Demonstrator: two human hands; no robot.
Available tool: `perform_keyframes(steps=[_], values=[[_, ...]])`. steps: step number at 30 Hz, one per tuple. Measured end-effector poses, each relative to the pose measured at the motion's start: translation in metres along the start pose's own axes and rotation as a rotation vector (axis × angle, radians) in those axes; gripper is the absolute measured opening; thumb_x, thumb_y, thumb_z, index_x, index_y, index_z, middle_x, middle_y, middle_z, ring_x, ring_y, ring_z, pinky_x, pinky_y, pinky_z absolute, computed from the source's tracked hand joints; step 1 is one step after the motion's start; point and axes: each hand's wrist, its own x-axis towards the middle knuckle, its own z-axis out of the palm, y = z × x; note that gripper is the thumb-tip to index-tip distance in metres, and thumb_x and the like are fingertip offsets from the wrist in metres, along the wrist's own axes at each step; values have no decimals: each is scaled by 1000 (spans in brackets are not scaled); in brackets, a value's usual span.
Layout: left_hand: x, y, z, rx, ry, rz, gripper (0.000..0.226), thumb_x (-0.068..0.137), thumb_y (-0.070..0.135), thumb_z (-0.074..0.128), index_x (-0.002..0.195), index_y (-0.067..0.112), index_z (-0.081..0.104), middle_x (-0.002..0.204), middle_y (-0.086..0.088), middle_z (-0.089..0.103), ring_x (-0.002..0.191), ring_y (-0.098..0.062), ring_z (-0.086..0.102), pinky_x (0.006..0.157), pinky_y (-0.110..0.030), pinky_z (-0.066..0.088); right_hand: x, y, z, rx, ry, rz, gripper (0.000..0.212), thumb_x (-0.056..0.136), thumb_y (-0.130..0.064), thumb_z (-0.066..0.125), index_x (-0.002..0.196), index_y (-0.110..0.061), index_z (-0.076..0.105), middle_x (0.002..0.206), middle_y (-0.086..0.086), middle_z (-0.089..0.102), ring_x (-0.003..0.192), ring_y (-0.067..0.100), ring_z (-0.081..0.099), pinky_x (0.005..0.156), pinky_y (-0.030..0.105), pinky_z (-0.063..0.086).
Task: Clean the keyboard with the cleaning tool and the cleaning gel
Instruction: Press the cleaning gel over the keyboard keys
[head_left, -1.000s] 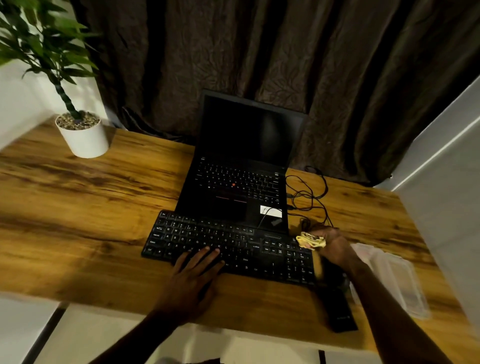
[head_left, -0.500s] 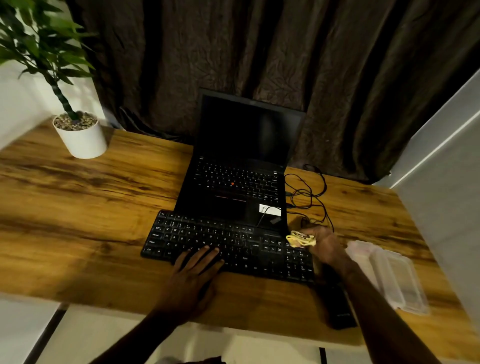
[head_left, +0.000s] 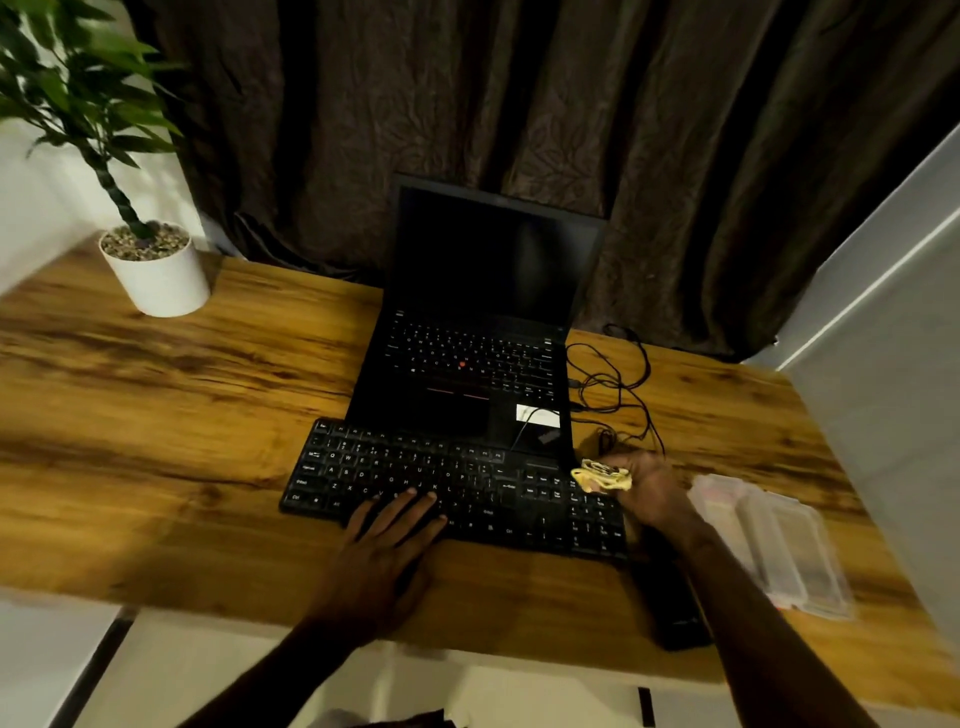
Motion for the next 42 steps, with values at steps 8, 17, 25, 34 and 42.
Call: perform_keyframes(steps=[8, 17, 25, 34, 42], values=[[0, 0, 1, -19, 37, 15, 52, 92, 47, 44, 141, 29, 49, 152, 1, 43, 143, -20, 34, 114, -50, 21, -30, -21, -19, 34, 94, 9, 27, 79, -6, 77, 103, -19, 76, 94, -3, 76, 82, 8, 68, 76, 28, 57], [-1, -3, 5, -3, 23, 9, 54, 92, 48, 45, 142, 28, 48, 153, 1, 41, 145, -21, 31, 115, -53, 21, -34, -13, -18, 9, 57, 64, 30, 79, -18, 77, 104, -33, 72, 99, -8, 73, 91, 10, 65, 80, 37, 58], [-1, -3, 9, -1, 40, 17, 53, 92, 48, 45, 140, 27, 50, 152, 0, 42, 142, -22, 34, 116, -52, 19, -37, -38, -12, -47, 39, 41, 47, 79, 1, 71, 118, -24, 68, 105, -9, 66, 94, 10, 59, 75, 20, 45], [-1, -3, 9, 5, 56, 24, 53, 92, 46, 44, 141, 27, 50, 153, 0, 42, 143, -22, 34, 114, -53, 22, -10, 60, 11, -85, 33, 92, 55, 62, -66, 61, 112, -43, 65, 103, -11, 66, 98, 14, 62, 83, 36, 56], [-1, -3, 9, -22, 98, 24, 50, 94, 45, 44, 139, 26, 54, 152, 0, 43, 143, -22, 34, 113, -55, 26, -40, -50, -4, -50, -8, 9, 43, 76, 0, 73, 112, -23, 72, 100, -6, 72, 88, 8, 67, 80, 25, 57]])
